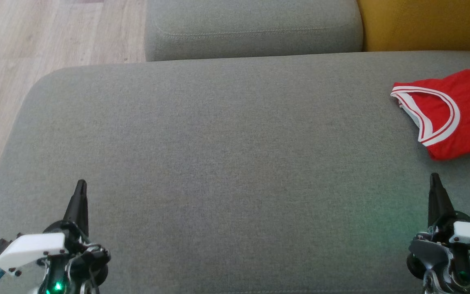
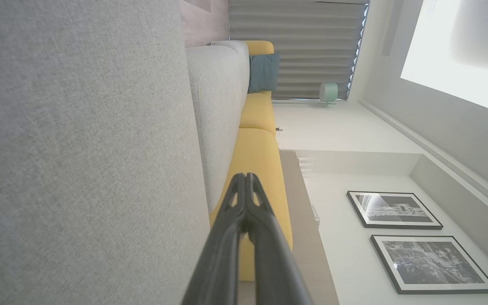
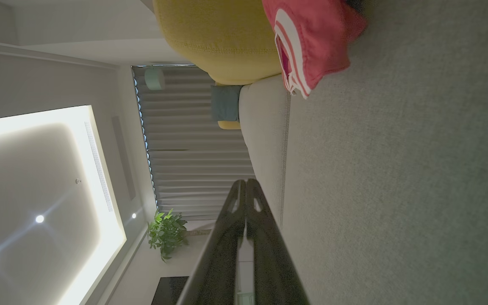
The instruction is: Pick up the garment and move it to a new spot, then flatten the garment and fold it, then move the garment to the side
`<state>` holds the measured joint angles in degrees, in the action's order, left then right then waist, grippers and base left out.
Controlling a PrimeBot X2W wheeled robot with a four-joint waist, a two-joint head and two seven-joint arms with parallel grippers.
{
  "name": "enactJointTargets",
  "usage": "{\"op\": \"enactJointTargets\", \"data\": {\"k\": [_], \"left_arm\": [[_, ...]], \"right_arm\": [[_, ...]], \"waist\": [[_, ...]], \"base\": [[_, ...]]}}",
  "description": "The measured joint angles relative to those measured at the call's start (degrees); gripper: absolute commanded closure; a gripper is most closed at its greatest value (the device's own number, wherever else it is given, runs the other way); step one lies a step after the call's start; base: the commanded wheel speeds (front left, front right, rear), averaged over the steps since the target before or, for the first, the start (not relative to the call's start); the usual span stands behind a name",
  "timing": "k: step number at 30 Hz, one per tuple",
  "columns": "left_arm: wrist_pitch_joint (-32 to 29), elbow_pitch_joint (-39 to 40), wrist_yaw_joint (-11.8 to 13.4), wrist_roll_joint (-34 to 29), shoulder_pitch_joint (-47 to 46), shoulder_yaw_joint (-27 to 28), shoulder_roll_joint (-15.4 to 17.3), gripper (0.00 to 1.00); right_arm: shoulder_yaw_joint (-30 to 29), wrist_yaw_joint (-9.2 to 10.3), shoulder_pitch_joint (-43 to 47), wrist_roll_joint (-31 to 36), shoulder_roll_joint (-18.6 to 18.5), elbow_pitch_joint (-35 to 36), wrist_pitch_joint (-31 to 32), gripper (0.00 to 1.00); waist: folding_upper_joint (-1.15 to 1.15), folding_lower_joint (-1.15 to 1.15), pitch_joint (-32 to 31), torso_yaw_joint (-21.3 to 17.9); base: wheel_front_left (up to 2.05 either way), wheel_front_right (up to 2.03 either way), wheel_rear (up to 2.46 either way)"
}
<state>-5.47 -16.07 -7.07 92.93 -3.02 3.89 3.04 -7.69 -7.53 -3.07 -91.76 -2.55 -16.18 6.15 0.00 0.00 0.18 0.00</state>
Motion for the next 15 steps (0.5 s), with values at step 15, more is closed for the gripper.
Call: {"op": "enactJointTargets", "data": {"k": [15], "left_arm": [[-0.1, 0.0, 0.0, 0.0, 0.0, 0.2, 0.0, 1.00]], "right_arm": [[0.0, 0.00, 0.0, 0.0, 0.0, 0.0, 0.0, 1.00]], "waist": [[0.00, 0.00, 0.0, 0.0]], "base": [[0.00, 0.00, 0.00]]}}
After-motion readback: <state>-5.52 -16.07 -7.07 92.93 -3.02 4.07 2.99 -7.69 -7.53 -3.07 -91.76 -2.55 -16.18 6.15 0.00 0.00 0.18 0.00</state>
